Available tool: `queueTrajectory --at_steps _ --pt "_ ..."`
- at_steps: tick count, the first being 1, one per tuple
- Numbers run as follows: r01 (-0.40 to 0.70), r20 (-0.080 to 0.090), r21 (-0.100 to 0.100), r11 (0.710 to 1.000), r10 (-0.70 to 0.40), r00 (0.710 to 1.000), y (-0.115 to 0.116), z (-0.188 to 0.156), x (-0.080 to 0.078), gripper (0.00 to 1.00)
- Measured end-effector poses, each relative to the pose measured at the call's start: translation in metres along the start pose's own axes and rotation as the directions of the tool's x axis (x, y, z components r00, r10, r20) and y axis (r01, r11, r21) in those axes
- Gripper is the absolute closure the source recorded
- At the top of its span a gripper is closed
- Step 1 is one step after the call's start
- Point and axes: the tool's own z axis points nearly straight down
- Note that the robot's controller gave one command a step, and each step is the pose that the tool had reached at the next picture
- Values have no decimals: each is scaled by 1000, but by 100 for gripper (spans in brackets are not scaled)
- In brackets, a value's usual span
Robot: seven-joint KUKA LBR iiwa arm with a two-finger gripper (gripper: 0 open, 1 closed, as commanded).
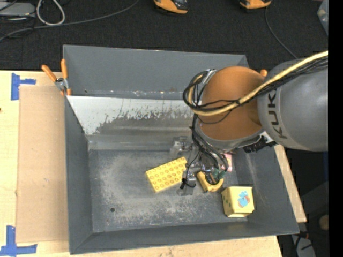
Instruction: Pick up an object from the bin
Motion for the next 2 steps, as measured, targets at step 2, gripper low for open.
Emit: queueTrajectory --at_steps 2 --pt "63 10 0 998 -63 998 -18 81 -28 0"
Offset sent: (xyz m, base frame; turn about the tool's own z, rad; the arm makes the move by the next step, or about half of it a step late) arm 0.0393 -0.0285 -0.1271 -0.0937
